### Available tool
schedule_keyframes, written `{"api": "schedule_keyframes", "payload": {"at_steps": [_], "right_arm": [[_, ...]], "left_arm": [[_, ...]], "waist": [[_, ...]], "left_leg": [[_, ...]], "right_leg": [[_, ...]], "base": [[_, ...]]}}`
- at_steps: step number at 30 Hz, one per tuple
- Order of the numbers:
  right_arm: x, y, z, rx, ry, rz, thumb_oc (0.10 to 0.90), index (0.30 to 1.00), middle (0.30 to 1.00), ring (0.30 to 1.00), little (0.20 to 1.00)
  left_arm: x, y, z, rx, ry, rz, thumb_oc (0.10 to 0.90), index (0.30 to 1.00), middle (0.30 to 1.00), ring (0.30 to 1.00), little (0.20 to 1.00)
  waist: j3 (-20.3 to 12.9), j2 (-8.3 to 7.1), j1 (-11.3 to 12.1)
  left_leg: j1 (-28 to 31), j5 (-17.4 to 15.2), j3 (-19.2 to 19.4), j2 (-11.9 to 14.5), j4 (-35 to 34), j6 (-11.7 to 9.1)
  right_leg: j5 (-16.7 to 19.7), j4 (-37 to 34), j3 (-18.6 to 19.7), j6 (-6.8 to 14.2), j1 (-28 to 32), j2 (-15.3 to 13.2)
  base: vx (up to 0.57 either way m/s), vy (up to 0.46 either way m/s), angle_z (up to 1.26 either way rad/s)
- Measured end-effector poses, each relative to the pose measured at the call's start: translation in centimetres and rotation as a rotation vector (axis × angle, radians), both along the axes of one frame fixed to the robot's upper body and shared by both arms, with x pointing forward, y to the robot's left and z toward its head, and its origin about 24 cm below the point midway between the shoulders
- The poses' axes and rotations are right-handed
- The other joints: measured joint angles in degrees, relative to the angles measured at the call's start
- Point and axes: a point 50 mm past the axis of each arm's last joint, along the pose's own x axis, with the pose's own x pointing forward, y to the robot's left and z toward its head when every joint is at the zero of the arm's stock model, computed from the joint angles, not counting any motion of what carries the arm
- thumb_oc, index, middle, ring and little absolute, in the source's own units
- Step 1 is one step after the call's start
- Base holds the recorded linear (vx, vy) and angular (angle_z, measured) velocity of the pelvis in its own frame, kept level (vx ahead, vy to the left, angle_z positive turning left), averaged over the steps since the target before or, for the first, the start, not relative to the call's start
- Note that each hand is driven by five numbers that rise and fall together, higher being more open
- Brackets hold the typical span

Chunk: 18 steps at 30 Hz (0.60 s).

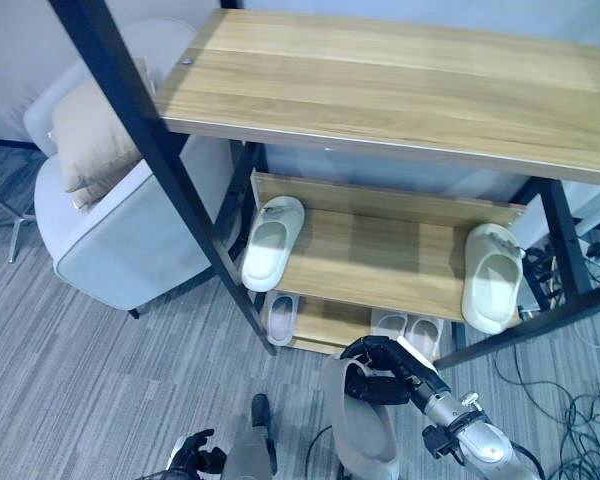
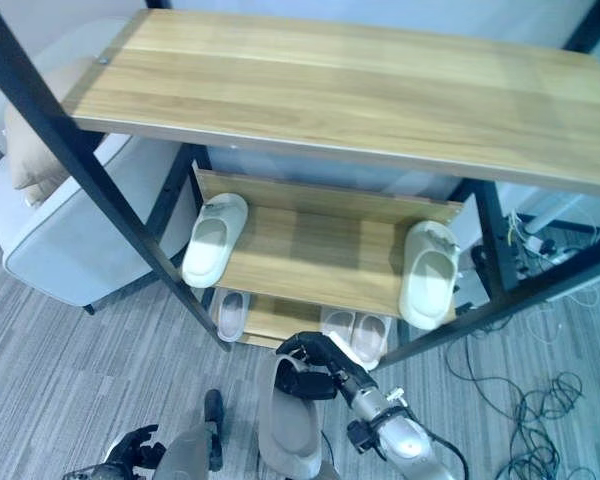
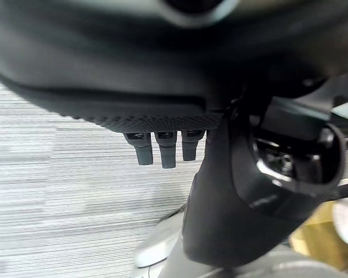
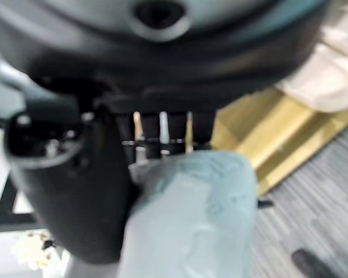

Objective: Arrange the slippers neatly on the shoe rack.

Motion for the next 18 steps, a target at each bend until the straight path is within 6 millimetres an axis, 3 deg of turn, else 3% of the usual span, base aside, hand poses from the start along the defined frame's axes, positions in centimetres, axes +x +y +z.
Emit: {"api": "schedule_keyframes", "payload": {"at_steps": [1,3,5,6,7,9,10,12,14,15,16,17,18], "right_arm": [[-0.1,0.0,0.0,-0.010,-0.005,-0.005,0.400,0.300,0.300,0.300,0.300],[-0.2,0.6,-0.3,0.006,0.001,-0.002,0.400,0.300,0.300,0.300,0.300],[-0.3,2.3,-0.7,0.061,0.008,0.014,0.400,0.300,0.300,0.300,0.300],[0.0,2.9,-0.6,0.077,0.000,0.024,0.400,0.300,0.300,0.300,0.300],[0.9,3.9,-0.1,0.085,-0.025,0.066,0.400,0.300,0.300,0.300,0.300],[1.2,4.7,0.2,0.086,-0.038,0.104,0.400,0.300,0.300,0.300,0.300],[1.4,4.8,0.3,0.095,-0.049,0.097,0.400,0.300,0.300,0.300,0.300],[2.3,5.3,1.2,0.101,-0.092,0.113,0.400,0.300,0.300,0.300,0.300],[2.4,5.5,1.4,0.099,-0.111,0.122,0.400,0.300,0.300,0.300,0.300],[2.4,5.7,1.6,0.081,-0.133,0.135,0.400,0.300,0.300,0.300,0.300],[2.4,5.7,1.7,0.044,-0.161,0.130,0.400,0.300,0.300,0.300,0.300],[3.1,5.7,2.2,0.003,-0.201,0.136,0.400,0.300,0.300,0.300,0.300],[4.3,5.3,3.6,-0.102,-0.302,0.150,0.400,0.300,0.300,0.300,0.300]], "left_arm": [[0.2,0.3,0.1,0.010,-0.005,-0.003,0.800,0.900,0.900,0.900,0.900],[1.0,1.4,0.6,0.039,-0.023,-0.007,0.800,0.900,0.900,0.900,0.900],[1.9,3.0,1.3,0.083,-0.043,-0.015,0.800,0.900,0.900,0.900,0.900],[2.6,3.5,1.7,0.100,-0.060,-0.022,0.800,0.900,0.900,0.900,0.900],[3.1,3.8,1.9,0.114,-0.071,-0.033,0.800,0.900,0.900,0.900,0.900],[4.2,4.0,2.4,0.139,-0.097,-0.054,0.800,0.900,0.900,0.900,0.900],[5.4,4.1,3.0,0.151,-0.136,-0.066,0.800,0.900,0.900,0.900,0.900],[8.1,3.2,4.0,0.155,-0.225,-0.110,0.800,0.900,0.900,0.900,0.900],[10.1,2.9,5.0,0.157,-0.300,-0.124,0.800,0.900,0.900,0.900,0.900],[11.4,3.0,5.9,0.174,-0.352,-0.138,0.800,0.900,0.900,0.900,0.900],[13.4,2.4,7.1,0.169,-0.427,-0.141,0.800,0.900,0.900,0.900,0.900],[15.0,2.0,8.1,0.166,-0.485,-0.132,0.800,0.900,0.900,0.900,0.900],[17.9,0.5,10.4,0.151,-0.605,-0.150,0.800,0.900,0.900,0.900,0.900]], "waist": [[-0.15,-1.24,-0.14],[0.23,-3.89,0.04],[-0.35,-7.71,0.68],[-0.28,-8.53,0.79],[-0.13,-8.85,1.72],[-0.06,-9.22,1.72],[0.36,-9.37,2.00],[2.82,-8.92,2.87],[4.52,-9.56,3.19],[5.35,-10.10,3.59],[6.44,-11.38,3.09],[7.95,-10.37,3.19],[11.46,-7.98,2.72]], "left_leg": [[-0.11,1.91,0.43,-1.37,0.32,1.51],[-0.23,1.31,0.81,-3.40,0.50,2.39],[-1.00,0.54,3.20,-5.03,1.34,4.37],[-1.77,-0.34,4.01,-4.99,2.27,4.84],[-2.57,-0.66,5.76,-4.08,2.92,5.16],[-2.51,-1.04,6.79,-3.91,2.89,5.76],[-3.46,-1.84,7.03,-3.67,4.55,6.02],[-5.69,-3.32,7.56,-2.29,7.73,6.62],[-7.63,-5.21,7.90,-1.94,10.36,6.15],[-11.22,-6.22,7.60,-2.18,14.14,6.36],[-15.23,-8.27,6.42,-2.72,18.50,5.98],[-17.38,-8.56,5.63,-1.75,20.67,5.92],[-23.08,-9.19,3.61,-1.02,24.57,5.90]], "right_leg": [[-0.15,-0.02,0.44,1.06,-0.28,-1.19],[0.28,0.40,0.60,1.82,-0.45,-3.36],[1.38,0.56,3.99,2.43,-2.34,-5.17],[2.15,1.85,4.89,2.75,-4.18,-5.45],[2.67,4.61,6.59,2.67,-7.10,-5.74],[2.74,7.93,6.20,2.80,-9.37,-6.13],[3.26,10.42,4.76,3.85,-10.68,-6.56],[3.47,17.37,0.32,3.83,-15.57,-7.03],[1.56,17.27,-3.55,4.14,-16.95,-7.27],[1.81,14.36,-4.81,3.66,-17.33,-7.38],[-0.21,13.26,-4.39,2.22,-17.99,-7.53],[0.40,13.99,-4.55,1.87,-19.32,-6.62],[-0.76,16.90,-4.92,1.38,-23.33,-6.25]], "base": [[0.16,0.251,0.02],[0.15,0.265,-0.04],[0.04,0.190,-0.37],[-0.04,0.143,-0.67],[-0.04,0.052,-0.59],[-0.06,0.132,-0.37],[-0.08,0.140,-0.18],[0.03,-0.036,-0.25],[-0.03,-0.021,-0.15],[-0.17,0.019,0.18],[-0.12,0.013,0.21],[-0.08,-0.005,0.36],[-0.01,-0.020,0.16]]}}
